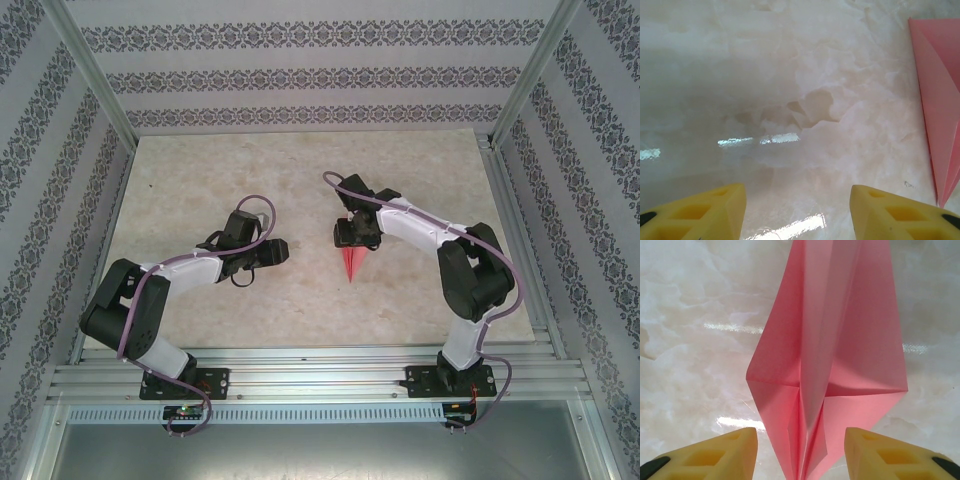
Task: Fold a paper plane with a square sheet of paper (fold left side to right side)
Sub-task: Pick up the paper plane at the center of the table.
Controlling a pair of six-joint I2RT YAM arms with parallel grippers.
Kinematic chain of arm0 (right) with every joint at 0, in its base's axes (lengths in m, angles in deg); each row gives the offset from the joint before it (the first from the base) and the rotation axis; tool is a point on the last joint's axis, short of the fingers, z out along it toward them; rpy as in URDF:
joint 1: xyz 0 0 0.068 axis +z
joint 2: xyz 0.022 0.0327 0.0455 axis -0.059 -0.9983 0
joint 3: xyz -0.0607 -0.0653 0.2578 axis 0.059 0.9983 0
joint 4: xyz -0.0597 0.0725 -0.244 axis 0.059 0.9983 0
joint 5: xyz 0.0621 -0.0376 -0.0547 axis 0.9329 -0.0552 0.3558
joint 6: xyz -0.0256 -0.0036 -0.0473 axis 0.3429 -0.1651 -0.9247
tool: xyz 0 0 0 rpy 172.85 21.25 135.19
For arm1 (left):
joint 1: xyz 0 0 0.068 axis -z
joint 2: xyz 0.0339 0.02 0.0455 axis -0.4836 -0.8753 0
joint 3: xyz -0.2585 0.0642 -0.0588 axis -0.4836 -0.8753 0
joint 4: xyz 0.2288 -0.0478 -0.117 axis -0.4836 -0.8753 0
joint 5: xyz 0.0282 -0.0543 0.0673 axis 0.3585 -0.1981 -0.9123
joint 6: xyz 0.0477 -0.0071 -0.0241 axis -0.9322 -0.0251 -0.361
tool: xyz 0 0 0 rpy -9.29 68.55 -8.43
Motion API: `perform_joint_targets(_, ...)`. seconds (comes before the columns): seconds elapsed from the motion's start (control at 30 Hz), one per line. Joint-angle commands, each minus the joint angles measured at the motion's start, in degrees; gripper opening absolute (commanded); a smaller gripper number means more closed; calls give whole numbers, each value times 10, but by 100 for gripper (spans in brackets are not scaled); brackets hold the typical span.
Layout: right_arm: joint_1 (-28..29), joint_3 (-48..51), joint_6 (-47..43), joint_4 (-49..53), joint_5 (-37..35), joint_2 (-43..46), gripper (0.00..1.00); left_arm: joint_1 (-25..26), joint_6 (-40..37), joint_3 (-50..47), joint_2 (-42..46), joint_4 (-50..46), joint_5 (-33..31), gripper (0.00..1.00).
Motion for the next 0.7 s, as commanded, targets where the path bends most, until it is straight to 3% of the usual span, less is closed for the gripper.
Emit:
perform_joint_targets(0.0, -4, 5, 11, 4, -5, -21, 47, -5, -14, 7, -5, -3, -2, 58)
perform_joint_targets(0.43, -3, 15, 20, -16, 20, -66, 34, -5, -17, 6, 0, -6, -6, 58)
perform_joint_targets(0.67, -3, 12, 20, -2, -2, -87, 24, -5, -20, 7, 9, -14, -10, 58)
